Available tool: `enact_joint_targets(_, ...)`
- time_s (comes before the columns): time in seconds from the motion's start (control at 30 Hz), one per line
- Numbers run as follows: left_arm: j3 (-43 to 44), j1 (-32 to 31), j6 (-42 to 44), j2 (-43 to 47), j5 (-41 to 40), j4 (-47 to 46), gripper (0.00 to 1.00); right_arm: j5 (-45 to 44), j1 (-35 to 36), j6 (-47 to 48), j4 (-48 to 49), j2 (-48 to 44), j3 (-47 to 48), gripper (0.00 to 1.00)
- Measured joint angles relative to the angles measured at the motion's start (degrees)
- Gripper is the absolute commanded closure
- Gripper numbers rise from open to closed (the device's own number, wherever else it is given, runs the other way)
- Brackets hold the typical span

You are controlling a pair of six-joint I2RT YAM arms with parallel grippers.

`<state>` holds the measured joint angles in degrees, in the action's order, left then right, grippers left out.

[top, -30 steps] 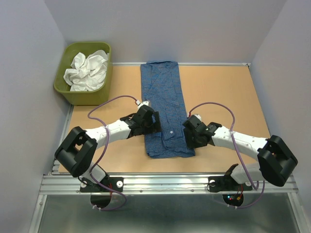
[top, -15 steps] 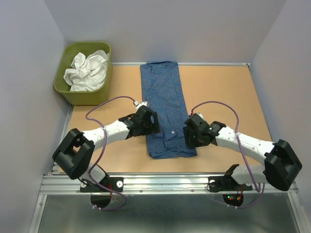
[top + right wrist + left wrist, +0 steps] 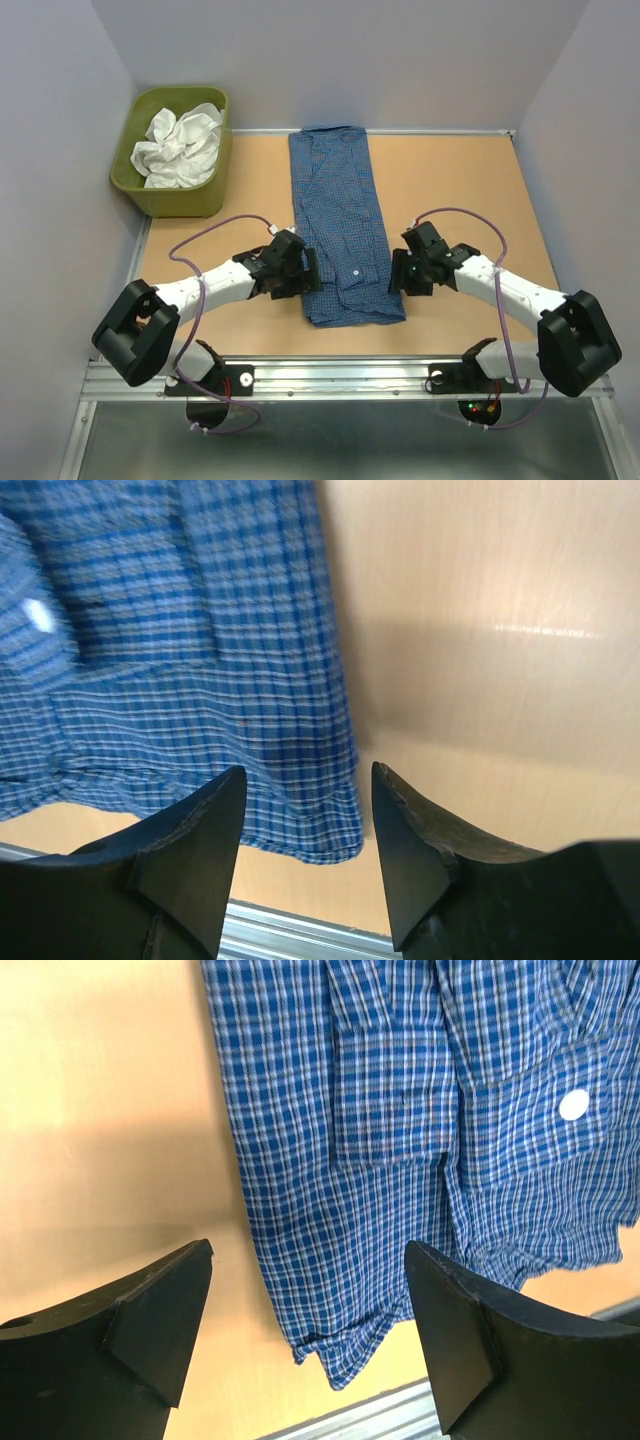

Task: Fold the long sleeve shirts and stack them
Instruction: Fold the shirt

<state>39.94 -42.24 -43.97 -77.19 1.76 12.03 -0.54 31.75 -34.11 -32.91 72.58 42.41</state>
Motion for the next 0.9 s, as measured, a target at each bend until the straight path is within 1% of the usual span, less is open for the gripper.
enact_joint_targets(0.07,-0.17,0.00,0.22,-0.42,1.40,-0.07,0.14,1.31,-0.98,-0.24,0.85,0.44,-1.92,0.43)
enact_joint_targets(0.13,-0.22,0.00,0.59,-1.07,2.73,-0.20,0.18,2.49,-1.73,-0.70,1.79,1.05,-3.93,0.44)
enact_joint_targets(0.23,-0.28,0.00,1.29,-2.21,4.90,-0.50,0.19,3.37,-2.25,-1.44,2.56,1.42,-6.01,0.44)
enact_joint_targets(0.47,-1.05,-0.07,2.62,-3.98,9.88,-3.21,0.25,4.57,-2.49,-2.25,4.46,0.63,-7.10,0.46)
enact_joint_targets(0.63,-2.23,-0.07,3.13,-3.96,12.09,-4.94,0.34,6.08,-2.49,-2.23,5.38,0.55,-7.50,0.50)
enact_joint_targets(0.8,-3.48,-0.04,3.58,-3.61,14.10,-5.51,0.39,7.82,-2.51,-2.16,6.56,1.05,-7.69,0.57)
enact_joint_targets(0.83,-3.67,-0.04,3.72,-3.37,14.34,-5.44,0.41,8.31,-2.54,-2.14,6.86,1.29,-7.69,0.60)
enact_joint_targets(0.87,-3.87,-0.07,3.89,-3.19,14.45,-5.33,0.42,8.76,-2.51,-2.12,7.17,1.51,-7.69,0.66)
enact_joint_targets(0.9,-4.15,-0.07,4.11,-2.97,14.73,-5.05,0.47,9.46,-2.54,-2.03,7.65,1.90,-7.69,0.71)
